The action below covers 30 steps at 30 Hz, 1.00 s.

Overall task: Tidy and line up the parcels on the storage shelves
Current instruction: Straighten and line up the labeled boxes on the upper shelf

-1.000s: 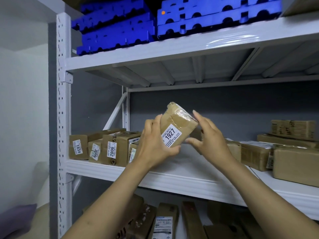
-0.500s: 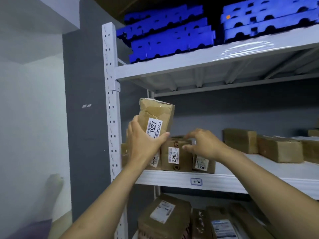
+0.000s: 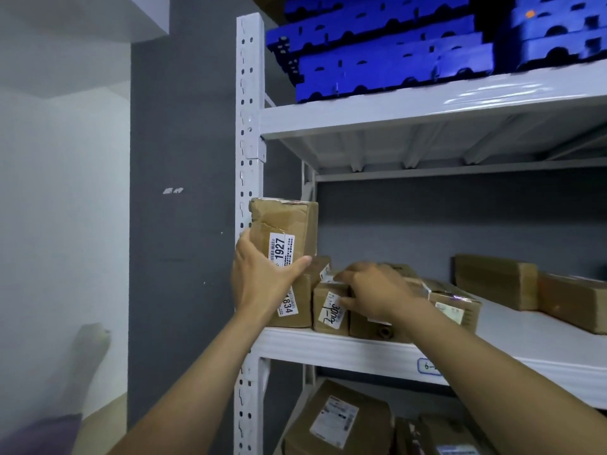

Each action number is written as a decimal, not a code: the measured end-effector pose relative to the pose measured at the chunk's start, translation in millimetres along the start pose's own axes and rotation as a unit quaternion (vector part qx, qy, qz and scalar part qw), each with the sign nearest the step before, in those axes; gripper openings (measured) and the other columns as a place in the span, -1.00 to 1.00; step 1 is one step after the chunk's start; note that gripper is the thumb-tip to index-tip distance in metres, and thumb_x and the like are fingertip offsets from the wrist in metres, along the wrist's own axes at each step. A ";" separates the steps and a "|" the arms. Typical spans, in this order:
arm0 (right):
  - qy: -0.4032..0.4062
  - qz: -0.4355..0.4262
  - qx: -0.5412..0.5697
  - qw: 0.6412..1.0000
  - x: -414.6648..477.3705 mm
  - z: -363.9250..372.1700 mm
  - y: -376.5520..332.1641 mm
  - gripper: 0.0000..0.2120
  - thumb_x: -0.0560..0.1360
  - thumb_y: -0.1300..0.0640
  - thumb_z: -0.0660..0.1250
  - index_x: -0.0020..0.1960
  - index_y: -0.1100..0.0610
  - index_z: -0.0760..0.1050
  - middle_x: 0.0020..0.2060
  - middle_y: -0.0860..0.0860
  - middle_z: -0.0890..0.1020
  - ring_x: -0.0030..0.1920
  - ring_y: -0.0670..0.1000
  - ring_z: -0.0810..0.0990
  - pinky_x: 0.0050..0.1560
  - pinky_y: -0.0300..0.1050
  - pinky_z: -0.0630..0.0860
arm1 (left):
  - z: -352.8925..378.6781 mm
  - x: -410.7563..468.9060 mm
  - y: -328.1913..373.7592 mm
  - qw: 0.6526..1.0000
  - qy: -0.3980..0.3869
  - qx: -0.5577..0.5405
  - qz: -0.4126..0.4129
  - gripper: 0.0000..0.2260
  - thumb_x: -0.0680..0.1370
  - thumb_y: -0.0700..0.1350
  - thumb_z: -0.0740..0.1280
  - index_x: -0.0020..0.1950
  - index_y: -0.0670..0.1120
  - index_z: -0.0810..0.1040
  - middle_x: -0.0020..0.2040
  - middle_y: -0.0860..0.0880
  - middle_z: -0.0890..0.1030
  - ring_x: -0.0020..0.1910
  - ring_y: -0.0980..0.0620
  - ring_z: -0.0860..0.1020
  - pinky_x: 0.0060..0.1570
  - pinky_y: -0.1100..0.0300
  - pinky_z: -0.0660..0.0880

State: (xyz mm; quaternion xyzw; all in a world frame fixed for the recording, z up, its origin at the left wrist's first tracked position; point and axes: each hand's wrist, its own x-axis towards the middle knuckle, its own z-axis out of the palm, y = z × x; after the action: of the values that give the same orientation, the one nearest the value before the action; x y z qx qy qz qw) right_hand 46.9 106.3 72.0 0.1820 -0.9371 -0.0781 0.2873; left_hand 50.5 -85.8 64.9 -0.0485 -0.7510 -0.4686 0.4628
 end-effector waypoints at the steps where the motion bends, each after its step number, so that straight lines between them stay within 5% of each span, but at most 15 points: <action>1: -0.001 -0.012 -0.016 1.000 6.8 5.0 -0.8 -0.61 0.53 -0.21 0.24 0.30 -0.08 0.47 0.22 -0.02 0.54 0.16 0.06 0.51 0.12 -0.01 0.43 | 1.1 2.9 -3.0 1.000 -0.005 -0.004 -0.002 0.00 0.22 0.24 0.56 0.49 -0.02 0.13 0.38 -0.02 0.39 0.32 -0.03 0.41 0.26 -0.02 0.43; 9: -0.010 -0.033 -0.094 0.995 39.2 27.4 -6.7 -0.59 0.50 -0.32 0.19 0.18 -0.10 0.50 -0.02 -0.04 0.64 -0.02 0.05 0.60 -0.16 -0.10 0.43 | 6.4 13.8 -21.1 0.999 -0.038 -0.029 0.008 -0.04 0.22 0.20 0.57 0.47 0.01 0.14 0.31 0.04 0.40 0.26 0.04 0.43 0.17 0.10 0.44; 16: -0.012 0.012 -0.096 0.995 22.5 22.2 7.6 -0.66 0.54 -0.24 0.18 0.22 -0.13 0.51 -0.01 -0.06 0.65 -0.03 0.03 0.61 -0.18 -0.14 0.43 | 19.3 13.2 -20.6 0.996 -0.067 -0.060 0.014 -0.04 0.22 0.21 0.57 0.47 0.04 0.14 0.30 0.06 0.43 0.22 0.06 0.45 0.11 0.14 0.43; 21: -0.011 0.033 -0.118 0.992 13.8 16.5 16.3 -0.68 0.58 -0.19 0.15 0.27 -0.15 0.48 0.00 -0.03 0.64 -0.02 0.06 0.61 -0.19 -0.13 0.44 | 34.9 4.0 -13.7 0.991 -0.100 -0.055 0.070 0.11 0.22 0.20 0.57 0.53 0.15 -0.12 0.51 0.01 0.22 0.45 -0.02 0.27 0.33 0.04 0.32; 30: -0.011 0.058 -0.126 0.990 2.8 14.6 27.4 -0.56 0.57 -0.29 0.07 0.29 -0.10 0.45 -0.01 -0.01 0.62 -0.02 0.05 0.59 -0.12 -0.09 0.44 | 61.6 -9.7 3.2 0.990 -0.089 -0.052 0.095 0.11 0.27 0.21 0.54 0.54 0.18 -0.20 0.45 -0.07 0.28 0.34 -0.06 0.36 0.06 0.23 0.26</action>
State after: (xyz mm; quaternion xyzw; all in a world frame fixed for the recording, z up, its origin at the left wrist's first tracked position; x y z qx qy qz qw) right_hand 28.3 131.1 68.3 0.0885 -0.9320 -0.1812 0.3013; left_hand 17.6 -34.3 51.6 -0.1853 -0.7554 -0.4547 0.4339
